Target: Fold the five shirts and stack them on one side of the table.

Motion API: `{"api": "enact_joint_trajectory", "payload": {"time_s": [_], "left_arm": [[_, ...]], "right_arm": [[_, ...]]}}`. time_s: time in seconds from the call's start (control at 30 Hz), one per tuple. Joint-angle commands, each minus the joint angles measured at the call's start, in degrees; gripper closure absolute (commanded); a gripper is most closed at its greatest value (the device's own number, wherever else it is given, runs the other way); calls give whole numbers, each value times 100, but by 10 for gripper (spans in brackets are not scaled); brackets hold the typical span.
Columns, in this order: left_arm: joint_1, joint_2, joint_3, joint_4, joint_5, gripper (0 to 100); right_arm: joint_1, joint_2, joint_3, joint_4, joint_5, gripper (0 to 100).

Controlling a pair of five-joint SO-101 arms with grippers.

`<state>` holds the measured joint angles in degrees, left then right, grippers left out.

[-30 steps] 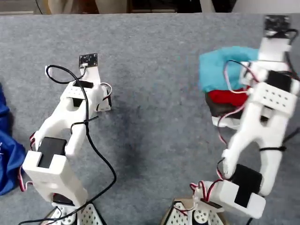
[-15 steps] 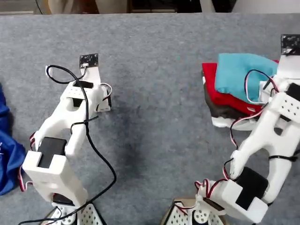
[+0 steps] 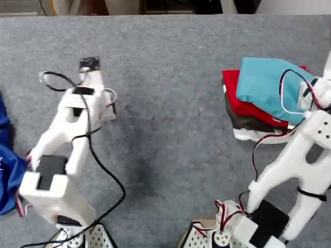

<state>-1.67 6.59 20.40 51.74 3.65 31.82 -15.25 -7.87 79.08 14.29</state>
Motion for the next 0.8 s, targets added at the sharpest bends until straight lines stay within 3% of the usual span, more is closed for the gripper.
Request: {"api": "enact_joint_trajectory", "payload": {"time_s": [0.0, 0.1, 0.2, 0.27, 0.43, 0.67, 0.77], "left_arm": [[-721, -919, -545, 835, -281, 916], [-1609, -1648, -853, 1477, -677, 914], [-2611, -2114, -1055, 2101, -1556, 905], [-3341, -2132, -1081, 2479, -2127, 847], [-5196, -1631, -897, 1820, -2224, 770], [-5802, 145, -624, 905, -2760, 757], [-5767, 831, -809, 668, -2760, 830]], "right_arm": [[-400, -224, -497, 193, -193, 995], [-778, -224, -497, 431, -510, 927], [-1297, -215, -479, 686, -519, 935], [-1640, -207, -462, 721, -527, 953], [-2316, -215, -75, 624, -527, 970], [-2475, -215, 224, 273, -519, 969], [-2448, -215, 224, 308, -519, 970]]}}
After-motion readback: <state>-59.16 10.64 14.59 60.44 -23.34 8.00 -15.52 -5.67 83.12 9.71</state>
